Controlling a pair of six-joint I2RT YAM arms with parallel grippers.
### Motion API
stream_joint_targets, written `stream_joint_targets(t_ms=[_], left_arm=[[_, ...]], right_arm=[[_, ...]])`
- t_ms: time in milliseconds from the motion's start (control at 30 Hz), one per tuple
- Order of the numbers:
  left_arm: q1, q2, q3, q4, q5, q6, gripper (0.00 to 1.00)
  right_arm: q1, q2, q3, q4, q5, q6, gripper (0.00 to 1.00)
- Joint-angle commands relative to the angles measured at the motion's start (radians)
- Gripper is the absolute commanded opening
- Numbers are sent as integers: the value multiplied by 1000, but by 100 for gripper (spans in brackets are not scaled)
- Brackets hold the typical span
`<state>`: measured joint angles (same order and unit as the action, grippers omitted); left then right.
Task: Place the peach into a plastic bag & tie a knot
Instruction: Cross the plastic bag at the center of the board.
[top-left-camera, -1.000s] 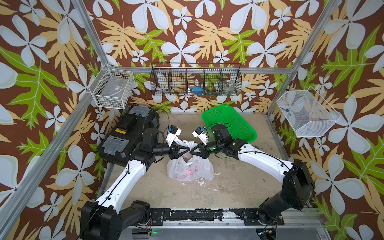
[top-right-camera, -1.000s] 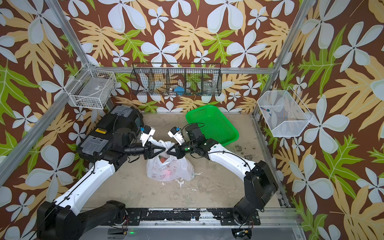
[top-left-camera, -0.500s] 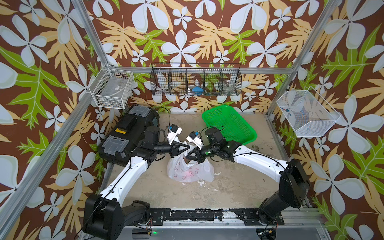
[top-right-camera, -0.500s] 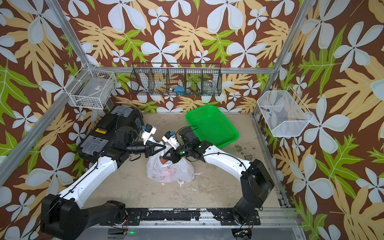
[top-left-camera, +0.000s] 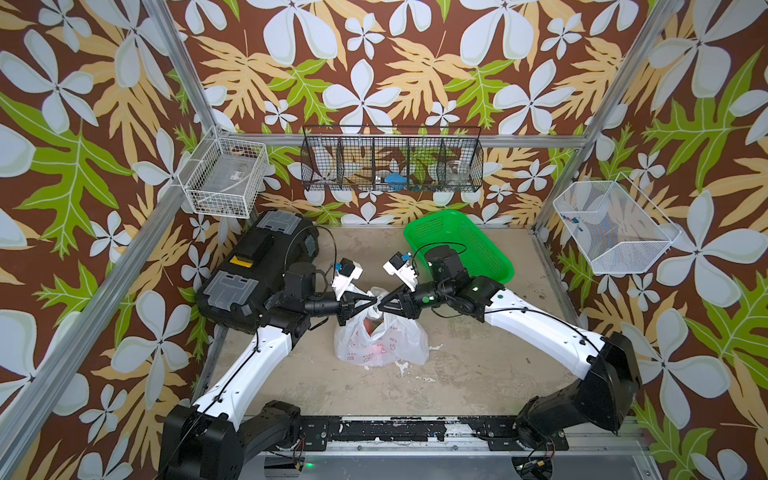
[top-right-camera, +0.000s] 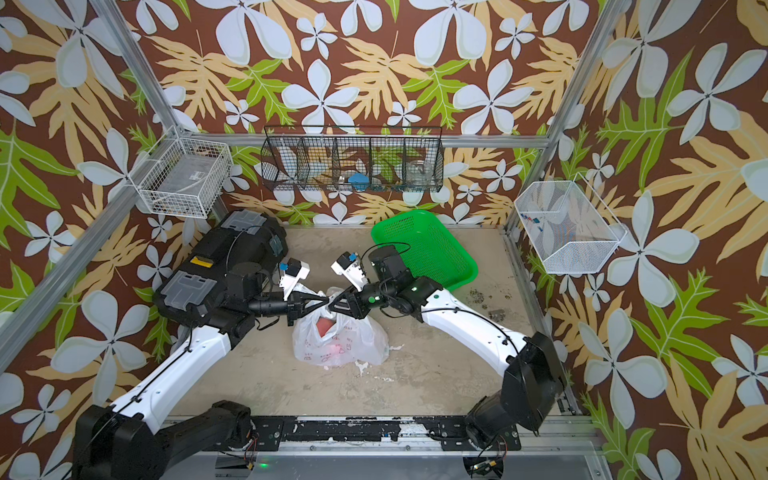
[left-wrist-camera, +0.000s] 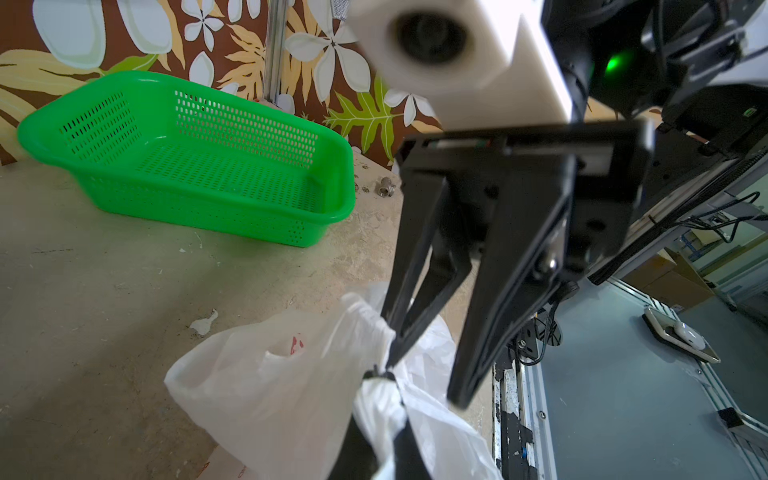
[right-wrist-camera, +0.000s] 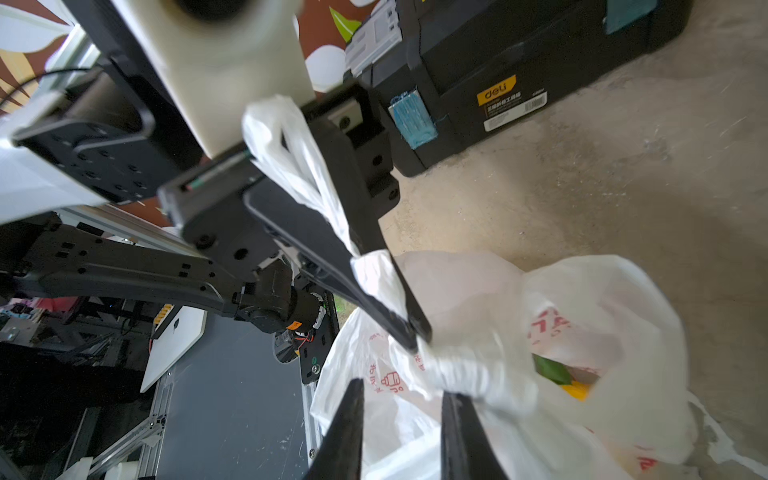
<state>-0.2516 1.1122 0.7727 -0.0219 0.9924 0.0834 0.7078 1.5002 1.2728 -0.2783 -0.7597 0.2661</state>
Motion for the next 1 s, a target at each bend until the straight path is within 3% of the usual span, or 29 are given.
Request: stream_joint_targets(t_ms=[0, 200, 300, 600, 967], left_arm=[[3, -6, -8, 60, 11, 21, 0], [3, -11, -1, 79, 45, 11, 0], [3, -13, -1, 79, 54, 11, 0], [3, -18, -1, 83, 66, 9, 0], [3, -20, 0, 83, 72, 11, 0]], right_arm=[[-31, -42, 37, -73, -9, -66, 25], [-46, 5, 149, -266, 204, -232, 41], [-30, 22, 166, -275, 212, -254, 48], [36, 99, 207, -299, 173, -277, 53], [83, 140, 215, -331, 104, -317, 51]])
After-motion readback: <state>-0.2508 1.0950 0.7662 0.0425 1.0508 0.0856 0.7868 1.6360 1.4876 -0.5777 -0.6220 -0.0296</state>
